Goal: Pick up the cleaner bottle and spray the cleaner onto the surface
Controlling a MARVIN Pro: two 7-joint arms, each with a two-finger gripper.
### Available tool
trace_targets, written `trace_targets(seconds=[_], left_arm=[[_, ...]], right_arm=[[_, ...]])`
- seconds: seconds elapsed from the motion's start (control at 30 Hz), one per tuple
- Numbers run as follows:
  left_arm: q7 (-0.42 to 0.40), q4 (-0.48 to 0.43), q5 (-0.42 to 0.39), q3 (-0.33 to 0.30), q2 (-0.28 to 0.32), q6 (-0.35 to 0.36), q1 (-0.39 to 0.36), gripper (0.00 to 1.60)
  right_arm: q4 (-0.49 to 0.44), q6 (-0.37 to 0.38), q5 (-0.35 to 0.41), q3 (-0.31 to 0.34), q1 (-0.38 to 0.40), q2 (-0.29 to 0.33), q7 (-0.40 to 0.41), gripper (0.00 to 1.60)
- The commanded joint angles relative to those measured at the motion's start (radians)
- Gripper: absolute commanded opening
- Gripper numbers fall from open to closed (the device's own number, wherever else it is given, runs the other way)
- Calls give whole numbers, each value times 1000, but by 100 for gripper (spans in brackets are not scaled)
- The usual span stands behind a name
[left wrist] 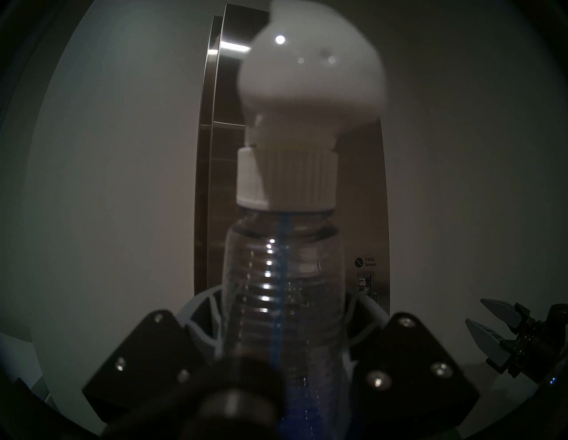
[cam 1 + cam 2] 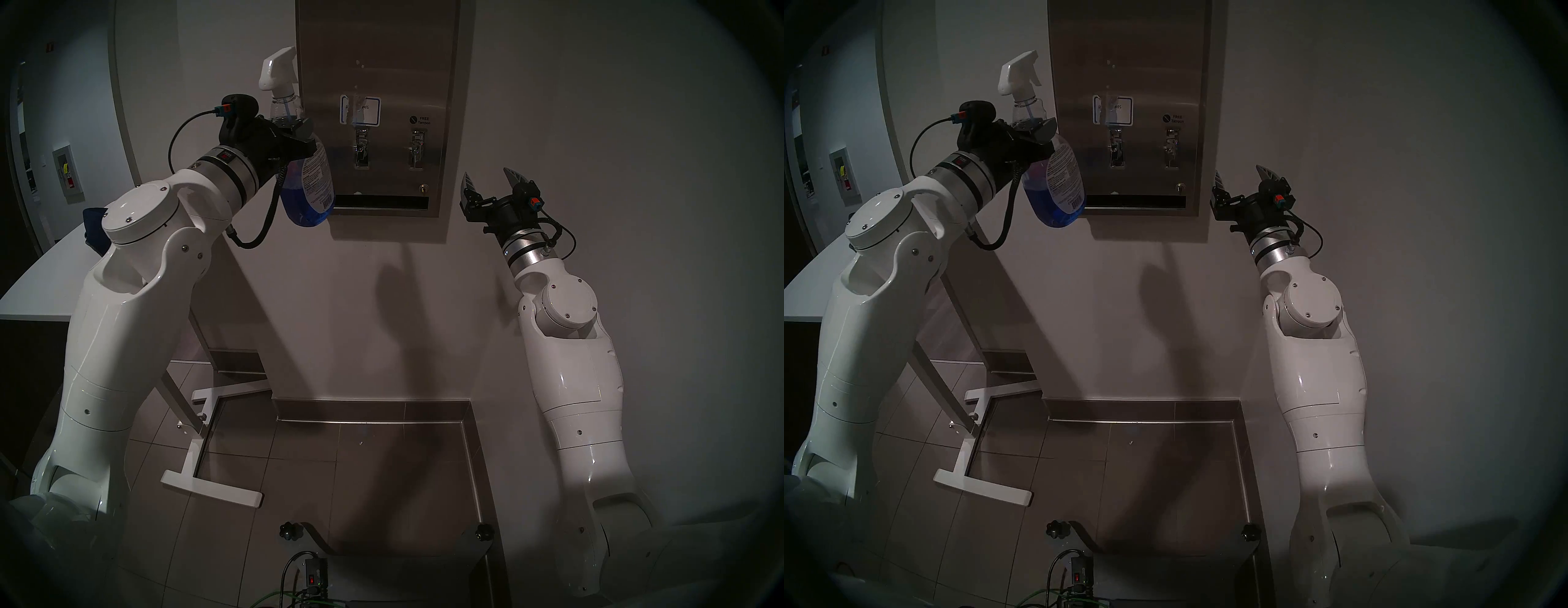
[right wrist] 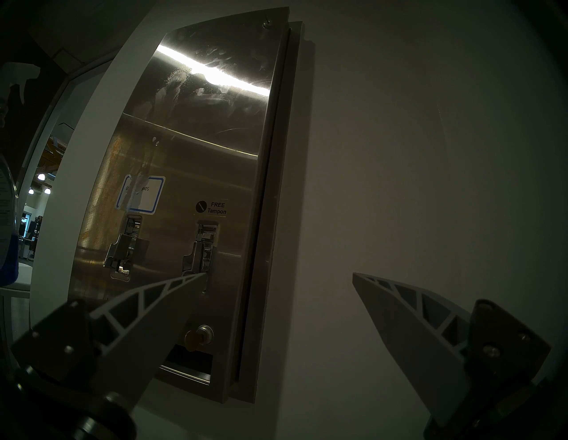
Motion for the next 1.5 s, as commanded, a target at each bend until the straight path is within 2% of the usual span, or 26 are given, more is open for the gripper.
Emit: trace_targets(seconds=[0.0, 0.2, 0.23, 0.27, 0.57, 0.6, 0.8, 1.07, 1.13, 1.17, 1.33, 1.37, 1.47], left_arm=[[4, -41, 30, 14, -67, -17, -104, 0], [10, -30, 53, 58, -109, -5, -140, 0], [11, -38, 59, 58, -119, -8, -123, 0], [13, -26, 64, 72, -128, -2, -145, 0], [24, 13, 112, 128, -208, 19, -192, 0], [24, 11, 119, 125, -217, 18, -181, 0], [29, 50, 154, 142, -259, 36, -223, 0], [26, 88, 205, 129, -305, 50, -241, 0], [30, 129, 205, 141, -310, 65, -299, 0], [27, 120, 218, 130, -323, 61, -276, 0], [21, 130, 238, 123, -345, 65, -276, 0], [20, 149, 240, 130, -345, 72, -302, 0], [11, 155, 262, 121, -365, 75, -300, 0]], right_arm=[[-31, -9, 1, -1, 30, -2, 2, 160], [-30, -9, 1, -1, 30, -2, 2, 160], [-30, -9, 1, -1, 30, -2, 2, 160], [-30, -9, 1, -1, 30, -2, 2, 160], [-30, -9, 1, -1, 30, -2, 2, 160], [-30, -9, 1, -2, 30, -2, 2, 160], [-31, -9, 1, -2, 31, -2, 2, 160], [-32, -10, 1, -2, 31, -2, 2, 160], [-32, -10, 1, -2, 31, -2, 2, 160], [-33, -10, 1, -2, 31, -2, 2, 160], [-33, -10, 1, -2, 31, -2, 2, 160], [-33, -10, 1, -2, 31, -2, 2, 160], [-34, -10, 2, -2, 31, -2, 2, 160]])
